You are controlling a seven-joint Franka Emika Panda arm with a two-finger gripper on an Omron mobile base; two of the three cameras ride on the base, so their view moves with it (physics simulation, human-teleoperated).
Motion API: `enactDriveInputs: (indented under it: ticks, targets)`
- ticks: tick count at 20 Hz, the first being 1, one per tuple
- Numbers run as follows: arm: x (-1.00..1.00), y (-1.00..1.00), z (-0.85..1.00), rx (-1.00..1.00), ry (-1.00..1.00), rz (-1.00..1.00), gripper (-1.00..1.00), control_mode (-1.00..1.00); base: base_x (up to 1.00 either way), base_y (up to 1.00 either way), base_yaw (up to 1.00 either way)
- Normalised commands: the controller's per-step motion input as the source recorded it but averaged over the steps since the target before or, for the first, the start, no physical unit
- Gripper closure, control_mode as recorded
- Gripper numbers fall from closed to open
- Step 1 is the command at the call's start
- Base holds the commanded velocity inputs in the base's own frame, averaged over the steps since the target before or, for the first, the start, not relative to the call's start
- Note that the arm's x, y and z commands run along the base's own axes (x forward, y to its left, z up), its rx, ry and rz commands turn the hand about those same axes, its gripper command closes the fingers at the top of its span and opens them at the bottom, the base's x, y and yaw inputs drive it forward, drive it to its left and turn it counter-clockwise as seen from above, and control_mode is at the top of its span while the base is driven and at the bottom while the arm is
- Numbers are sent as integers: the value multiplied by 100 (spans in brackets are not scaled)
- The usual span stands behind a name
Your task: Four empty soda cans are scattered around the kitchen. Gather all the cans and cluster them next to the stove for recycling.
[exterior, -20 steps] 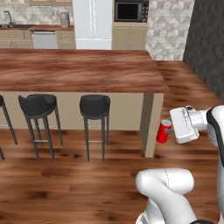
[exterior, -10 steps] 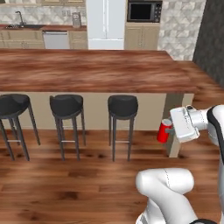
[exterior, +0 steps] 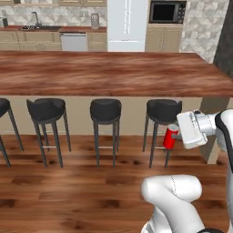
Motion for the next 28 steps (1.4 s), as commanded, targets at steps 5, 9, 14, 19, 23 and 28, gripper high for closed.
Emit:
enactDriveInputs:
  ticks: [5, 9, 14, 19, 23, 28]
  targets:
    - [0, 0, 0, 0, 0, 0, 100, 100, 29, 100, -1]
    - [0, 0, 0, 0, 0, 0, 100, 100, 34, 100, -1]
    - [0, 0, 0, 0, 0, 0, 100, 100, 32, 100, -1]
    - [0, 0, 0, 0, 0, 0, 100, 100, 32, 100, -1]
    - [0, 0, 0, 0, 0, 0, 100, 100, 32, 100, -1]
    - [0, 0, 0, 0, 0, 0, 100, 100, 32, 100, -1]
